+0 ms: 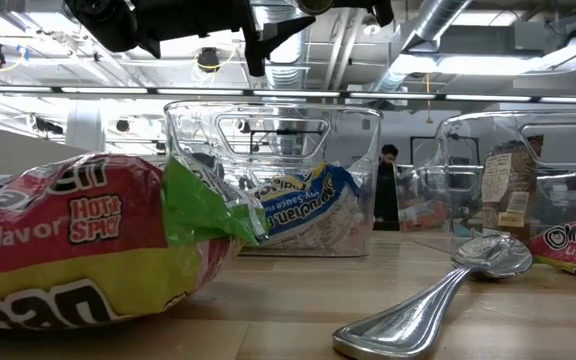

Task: Pick & Place Food Item
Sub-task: Put the gold spice bottle into the right transparent bin

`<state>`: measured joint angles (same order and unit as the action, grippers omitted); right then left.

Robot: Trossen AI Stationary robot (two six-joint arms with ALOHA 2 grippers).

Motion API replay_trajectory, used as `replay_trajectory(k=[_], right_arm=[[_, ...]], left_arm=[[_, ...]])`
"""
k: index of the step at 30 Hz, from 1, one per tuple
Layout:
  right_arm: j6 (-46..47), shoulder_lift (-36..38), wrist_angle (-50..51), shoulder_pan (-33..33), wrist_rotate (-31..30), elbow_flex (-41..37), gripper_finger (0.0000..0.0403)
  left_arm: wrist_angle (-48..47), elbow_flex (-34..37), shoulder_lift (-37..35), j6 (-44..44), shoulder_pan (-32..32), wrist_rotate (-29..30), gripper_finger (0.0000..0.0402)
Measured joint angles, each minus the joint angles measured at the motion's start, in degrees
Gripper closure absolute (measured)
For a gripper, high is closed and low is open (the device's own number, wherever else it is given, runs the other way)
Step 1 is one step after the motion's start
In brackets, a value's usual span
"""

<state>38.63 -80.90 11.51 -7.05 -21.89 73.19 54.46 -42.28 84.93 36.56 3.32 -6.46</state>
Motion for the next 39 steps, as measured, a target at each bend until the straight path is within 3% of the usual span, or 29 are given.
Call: replay_trajectory(k=[5,9,30,39], right_arm=[[0.0,0.0,0.0,0.0,0.0,0.0,0.0132],[0.0,0.0,0.0,0.0,0.0,0.0,0.0132],[-0.1,0.0,0.1,0.0,0.0,0.0,0.0132],[-0.1,0.0,0.1,0.0,0.0,0.0,0.0132]], left_arm=[[-0.7,-1.0,0.0,-0.1,-0.1,0.0,0.0028],[-2.8,-2.3,0.0,-1.6,-0.1,0.0,0.0023],[-0.8,-2.8,2.3,-1.8,-0.7,0.0,0.0086],[-0.4,-2.8,2.3,-1.6,-0.7,0.0,0.0091]])
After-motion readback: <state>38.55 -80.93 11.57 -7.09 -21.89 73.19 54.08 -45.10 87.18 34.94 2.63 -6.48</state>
